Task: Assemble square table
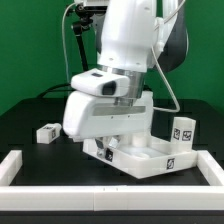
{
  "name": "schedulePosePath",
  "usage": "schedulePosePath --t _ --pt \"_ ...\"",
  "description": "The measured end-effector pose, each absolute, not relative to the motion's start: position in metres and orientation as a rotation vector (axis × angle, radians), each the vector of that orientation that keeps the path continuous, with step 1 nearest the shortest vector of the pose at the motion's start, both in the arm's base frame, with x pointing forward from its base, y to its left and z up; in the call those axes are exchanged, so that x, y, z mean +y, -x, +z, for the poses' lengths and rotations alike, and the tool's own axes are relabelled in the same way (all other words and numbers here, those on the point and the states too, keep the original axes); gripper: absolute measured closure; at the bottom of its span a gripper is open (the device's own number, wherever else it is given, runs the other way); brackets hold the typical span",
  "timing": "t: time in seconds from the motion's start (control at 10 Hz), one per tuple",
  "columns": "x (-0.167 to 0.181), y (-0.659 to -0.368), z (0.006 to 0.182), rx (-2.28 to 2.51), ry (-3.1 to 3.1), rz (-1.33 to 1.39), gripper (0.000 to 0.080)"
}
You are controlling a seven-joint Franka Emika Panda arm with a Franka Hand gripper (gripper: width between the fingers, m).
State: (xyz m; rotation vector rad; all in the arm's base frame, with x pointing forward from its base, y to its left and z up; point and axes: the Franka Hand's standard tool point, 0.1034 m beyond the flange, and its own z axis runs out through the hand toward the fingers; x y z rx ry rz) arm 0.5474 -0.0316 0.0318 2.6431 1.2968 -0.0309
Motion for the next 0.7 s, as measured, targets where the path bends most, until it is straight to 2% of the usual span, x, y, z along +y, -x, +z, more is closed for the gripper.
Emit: schedulePosePath --t 0.5,0.7 --pt "-0.042 -0.549 0.030 1.692 -2.394 -0.102 0.0732" --pt "-0.033 -0.576 0.033 1.941 -2.196 -0.147 0.0732"
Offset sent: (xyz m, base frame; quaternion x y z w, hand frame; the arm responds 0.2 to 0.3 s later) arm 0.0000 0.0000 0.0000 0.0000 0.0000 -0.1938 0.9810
